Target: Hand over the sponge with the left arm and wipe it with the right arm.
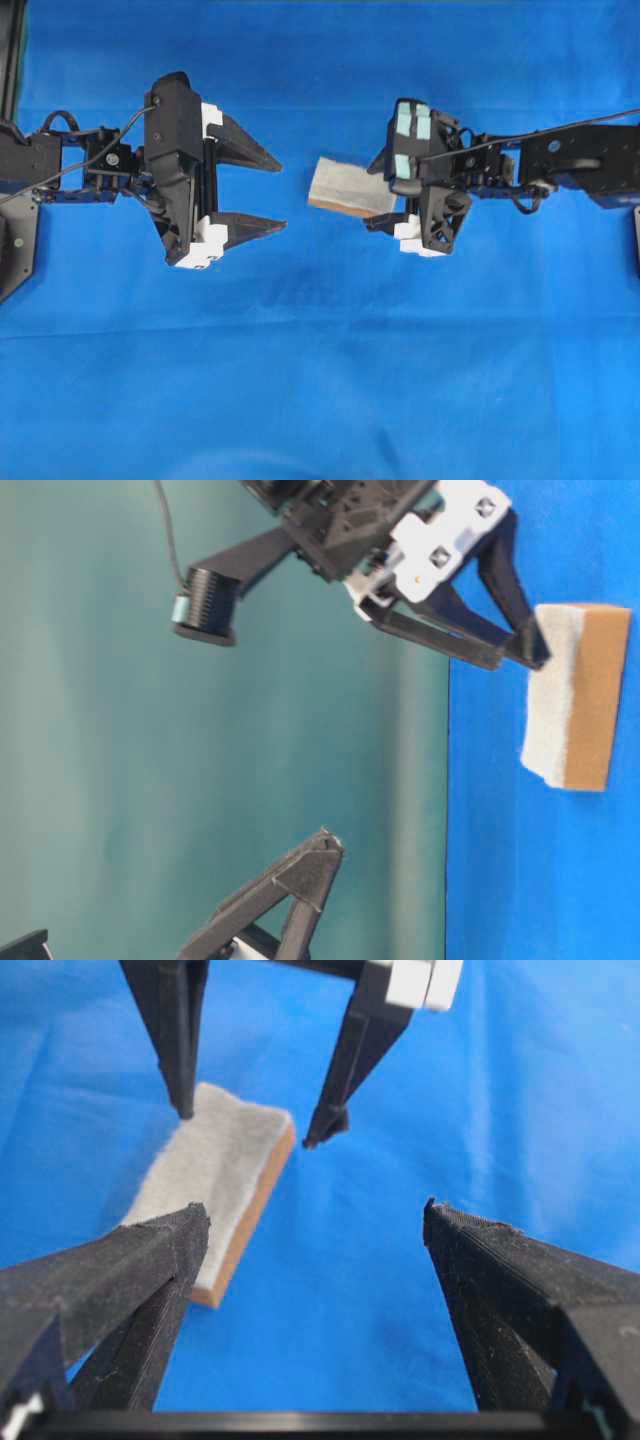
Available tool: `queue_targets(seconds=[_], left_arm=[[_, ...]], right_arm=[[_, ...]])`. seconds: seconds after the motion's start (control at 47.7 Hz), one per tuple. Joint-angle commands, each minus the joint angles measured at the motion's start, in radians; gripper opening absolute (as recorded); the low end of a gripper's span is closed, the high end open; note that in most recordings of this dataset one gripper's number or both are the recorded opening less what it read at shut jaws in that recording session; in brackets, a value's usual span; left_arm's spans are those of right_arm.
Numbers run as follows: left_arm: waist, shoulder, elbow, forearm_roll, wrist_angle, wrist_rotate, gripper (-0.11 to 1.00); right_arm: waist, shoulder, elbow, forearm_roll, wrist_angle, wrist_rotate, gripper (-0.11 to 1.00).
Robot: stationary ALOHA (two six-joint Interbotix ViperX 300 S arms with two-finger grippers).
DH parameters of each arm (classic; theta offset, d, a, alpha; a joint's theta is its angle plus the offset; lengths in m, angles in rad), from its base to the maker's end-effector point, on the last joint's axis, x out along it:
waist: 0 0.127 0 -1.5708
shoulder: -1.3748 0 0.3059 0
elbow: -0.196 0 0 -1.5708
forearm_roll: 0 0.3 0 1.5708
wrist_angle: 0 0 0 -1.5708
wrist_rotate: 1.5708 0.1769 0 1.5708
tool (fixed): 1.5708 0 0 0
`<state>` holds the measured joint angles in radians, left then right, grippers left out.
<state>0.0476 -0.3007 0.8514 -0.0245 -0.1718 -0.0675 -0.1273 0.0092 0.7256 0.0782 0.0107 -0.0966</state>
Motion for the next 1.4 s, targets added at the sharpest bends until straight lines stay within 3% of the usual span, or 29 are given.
queue_targets(seconds=[0.0,0.336,0.902,1.384], left_arm=[[-0.002,-0.009,-0.015,0.002,-0.005,0.002,0.86],[-0.002,-0.008,-0.015,0.002,-0.005,0.002,0.86],[-0.003,-0.017,-0.015,0.002,-0.005,-0.002,0.85],[-0.003,-0.252,0.092,0.002,0.031,0.002,0.85]], right_arm=[[0.003,-0.060,-0.020,-0.003,0.017,-0.002,0.74],[0.003,-0.204,-0.002,-0.003,0.055,-0.002,0.74],[0.003,-0.227,0.000,0.000,0.061,0.009,0.74],[0.005,-0.552,0.135,0.002,0.141,0.012,0.74]])
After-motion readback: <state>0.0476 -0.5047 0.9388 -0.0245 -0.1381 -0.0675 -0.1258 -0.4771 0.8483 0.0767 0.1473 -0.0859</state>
